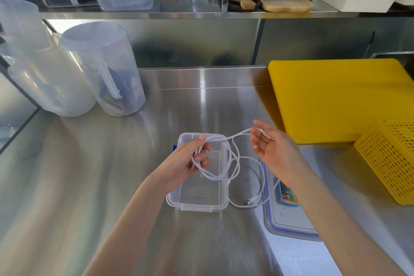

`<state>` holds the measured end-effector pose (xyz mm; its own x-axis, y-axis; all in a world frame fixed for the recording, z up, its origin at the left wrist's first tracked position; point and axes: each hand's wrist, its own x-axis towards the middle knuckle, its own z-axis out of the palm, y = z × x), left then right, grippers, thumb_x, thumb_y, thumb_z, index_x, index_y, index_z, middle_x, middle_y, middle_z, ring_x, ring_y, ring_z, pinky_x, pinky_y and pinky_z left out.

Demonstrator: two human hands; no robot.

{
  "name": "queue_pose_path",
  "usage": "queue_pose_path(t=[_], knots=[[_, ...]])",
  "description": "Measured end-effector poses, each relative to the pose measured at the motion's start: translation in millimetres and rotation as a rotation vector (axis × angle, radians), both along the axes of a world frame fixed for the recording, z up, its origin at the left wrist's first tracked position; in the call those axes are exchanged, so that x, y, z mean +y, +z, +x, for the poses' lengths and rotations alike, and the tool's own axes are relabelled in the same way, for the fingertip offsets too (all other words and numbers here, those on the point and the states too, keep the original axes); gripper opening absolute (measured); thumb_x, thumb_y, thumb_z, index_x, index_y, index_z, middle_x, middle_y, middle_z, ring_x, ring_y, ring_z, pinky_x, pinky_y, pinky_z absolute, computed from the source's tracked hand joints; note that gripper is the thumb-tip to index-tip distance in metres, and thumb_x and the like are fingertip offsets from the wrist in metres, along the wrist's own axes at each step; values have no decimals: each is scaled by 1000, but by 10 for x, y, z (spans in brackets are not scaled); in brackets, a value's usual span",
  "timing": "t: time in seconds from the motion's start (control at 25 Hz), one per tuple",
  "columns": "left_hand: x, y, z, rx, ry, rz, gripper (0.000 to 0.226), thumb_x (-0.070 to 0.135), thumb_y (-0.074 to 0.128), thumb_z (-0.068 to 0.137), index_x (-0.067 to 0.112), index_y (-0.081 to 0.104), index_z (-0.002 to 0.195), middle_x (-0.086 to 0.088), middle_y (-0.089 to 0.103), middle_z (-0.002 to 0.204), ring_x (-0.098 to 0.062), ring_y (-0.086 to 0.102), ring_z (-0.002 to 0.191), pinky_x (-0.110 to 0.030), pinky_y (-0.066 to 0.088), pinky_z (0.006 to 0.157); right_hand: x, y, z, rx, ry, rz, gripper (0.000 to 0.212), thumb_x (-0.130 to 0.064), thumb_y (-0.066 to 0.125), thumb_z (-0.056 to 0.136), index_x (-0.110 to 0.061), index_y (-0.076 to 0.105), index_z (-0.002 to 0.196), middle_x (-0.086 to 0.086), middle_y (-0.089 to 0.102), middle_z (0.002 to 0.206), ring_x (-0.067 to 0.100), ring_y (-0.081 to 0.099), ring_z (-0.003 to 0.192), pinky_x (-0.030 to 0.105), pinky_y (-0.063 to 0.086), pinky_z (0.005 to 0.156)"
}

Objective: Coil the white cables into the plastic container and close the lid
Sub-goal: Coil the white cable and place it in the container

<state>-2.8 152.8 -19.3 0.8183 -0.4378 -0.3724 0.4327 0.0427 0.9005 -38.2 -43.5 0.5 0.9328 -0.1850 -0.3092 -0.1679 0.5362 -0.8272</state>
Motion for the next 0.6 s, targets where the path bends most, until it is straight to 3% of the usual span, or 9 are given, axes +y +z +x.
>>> queue_pose_path(t=[0.24,0.48,0.6], knots=[[1,1,7,-45,10,-35,25,26,43,94,11,58,80,11,38,49,-6,39,46,-21,36,59,-34,3,32,19,-179,146,21,-9,42,93,-14,61,88,1,61,77,5,62,53,15,49,47],[-27,-31,-18,-120,-27,16,33,32,34,97,12,55,79,10,42,50,-7,40,48,-17,40,54,-74,79,77,-64,-220,234,19,-11,42,91,-14,60,90,-1,61,61,5,59,48,16,48,46],[-80,-28,-20,14,116,-176,34,28,34,97,11,51,73,10,38,43,-5,36,39,-15,37,43,-50,137,97,-90,-129,-11,15,-18,46,91,-21,60,88,-9,67,58,2,61,54,15,49,50]])
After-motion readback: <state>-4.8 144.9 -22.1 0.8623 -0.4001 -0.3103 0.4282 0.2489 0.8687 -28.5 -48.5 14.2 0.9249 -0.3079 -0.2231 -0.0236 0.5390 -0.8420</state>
